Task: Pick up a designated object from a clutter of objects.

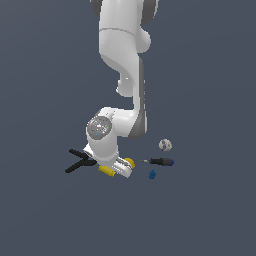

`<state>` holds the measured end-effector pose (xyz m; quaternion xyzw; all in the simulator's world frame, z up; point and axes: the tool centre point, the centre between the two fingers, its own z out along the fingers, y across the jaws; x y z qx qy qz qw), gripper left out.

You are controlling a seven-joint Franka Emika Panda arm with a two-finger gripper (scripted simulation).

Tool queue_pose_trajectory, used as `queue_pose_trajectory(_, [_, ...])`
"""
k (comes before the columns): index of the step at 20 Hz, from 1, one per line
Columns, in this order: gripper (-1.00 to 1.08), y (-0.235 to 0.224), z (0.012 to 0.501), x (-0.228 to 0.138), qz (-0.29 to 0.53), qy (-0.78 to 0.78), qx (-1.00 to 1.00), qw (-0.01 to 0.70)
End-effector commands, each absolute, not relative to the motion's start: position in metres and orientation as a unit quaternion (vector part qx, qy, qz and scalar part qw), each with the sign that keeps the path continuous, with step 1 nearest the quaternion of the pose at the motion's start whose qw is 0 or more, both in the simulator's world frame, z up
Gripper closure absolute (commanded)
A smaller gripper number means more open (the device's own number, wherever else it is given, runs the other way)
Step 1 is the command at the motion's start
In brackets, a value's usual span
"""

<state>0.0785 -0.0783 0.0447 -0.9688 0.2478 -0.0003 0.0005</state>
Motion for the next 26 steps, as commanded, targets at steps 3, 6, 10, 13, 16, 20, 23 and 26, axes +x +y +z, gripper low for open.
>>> queue_pose_trajectory(3, [1.08,-0.079,0.044,0.078,0.000,0.248,-0.969,0.000])
queue_pose_trajectory(6, [1.08,-0.078,0.045,0.079,0.000,0.248,-0.969,0.000])
queue_pose_trajectory(10, [1.08,-0.080,0.053,0.080,0.000,0.248,-0.969,0.000])
queue_pose_trajectory(13, [1.08,-0.082,0.067,0.082,0.000,0.248,-0.969,0.000])
queue_pose_trajectory(16, [1.08,-0.085,0.086,0.085,0.000,0.248,-0.969,0.000])
queue_pose_trajectory(20, [1.08,-0.091,0.119,0.090,0.000,0.248,-0.969,0.000])
queue_pose_trajectory(23, [1.08,-0.096,0.149,0.094,0.000,0.248,-0.969,0.000])
queue_pose_trajectory(26, [1.08,-0.101,0.182,0.100,0.000,0.249,-0.969,0.000])
